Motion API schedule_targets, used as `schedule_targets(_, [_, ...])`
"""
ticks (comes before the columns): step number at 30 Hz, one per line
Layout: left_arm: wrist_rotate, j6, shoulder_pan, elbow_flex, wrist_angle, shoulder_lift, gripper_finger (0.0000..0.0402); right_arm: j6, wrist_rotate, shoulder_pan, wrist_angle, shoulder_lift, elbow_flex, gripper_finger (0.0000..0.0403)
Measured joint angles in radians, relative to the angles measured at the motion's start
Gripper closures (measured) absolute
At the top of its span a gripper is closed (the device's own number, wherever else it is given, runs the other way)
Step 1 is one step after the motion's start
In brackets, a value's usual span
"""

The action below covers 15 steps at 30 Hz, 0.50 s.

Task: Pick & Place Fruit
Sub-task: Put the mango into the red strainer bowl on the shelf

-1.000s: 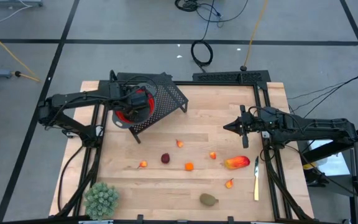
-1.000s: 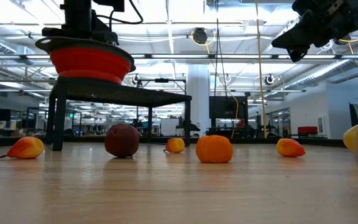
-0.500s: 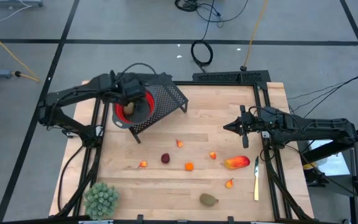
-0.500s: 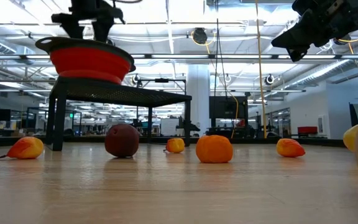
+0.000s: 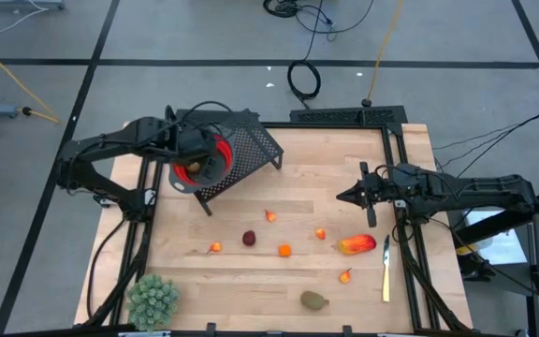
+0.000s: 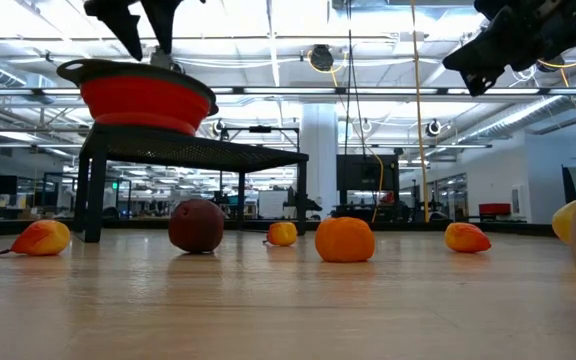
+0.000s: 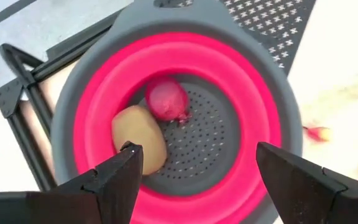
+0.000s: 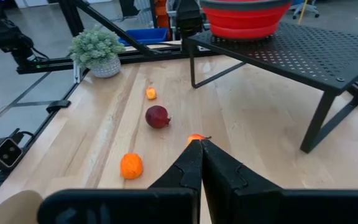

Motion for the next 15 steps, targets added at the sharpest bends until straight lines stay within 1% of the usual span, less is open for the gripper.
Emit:
schedule_targets(2, [-0.001, 0.000, -0.013, 0.000, 0.010, -0.013, 0.0096, 0.000, 0.000, 0.011, 0.000, 0.000, 0.000, 0.0403])
schedule_targets(5, [-0.031, 0.034, -0.044, 0.000, 0.039, -0.039, 0.0097, -0.005, 0.000, 0.028, 0.000, 0.000, 0.000, 0.0403])
schedule_targets(8, [-0.079, 0.081, -0.087, 0.000, 0.132, -0.070, 0.0104, -0.025, 0.000, 0.048, -0.001, 0.000, 0.000, 0.0403])
schedule_targets(12, [-0.125, 0.162, -0.160, 0.000, 0.239, -0.133, 0.0127, -0.047, 0.000, 0.084, -0.003, 0.000, 0.000, 0.0403])
schedule_targets(15, [-0.172, 0.191, -0.223, 0.000, 0.285, -0.164, 0.0149, -0.055, 0.000, 0.114, -0.006, 0.000, 0.000, 0.0403])
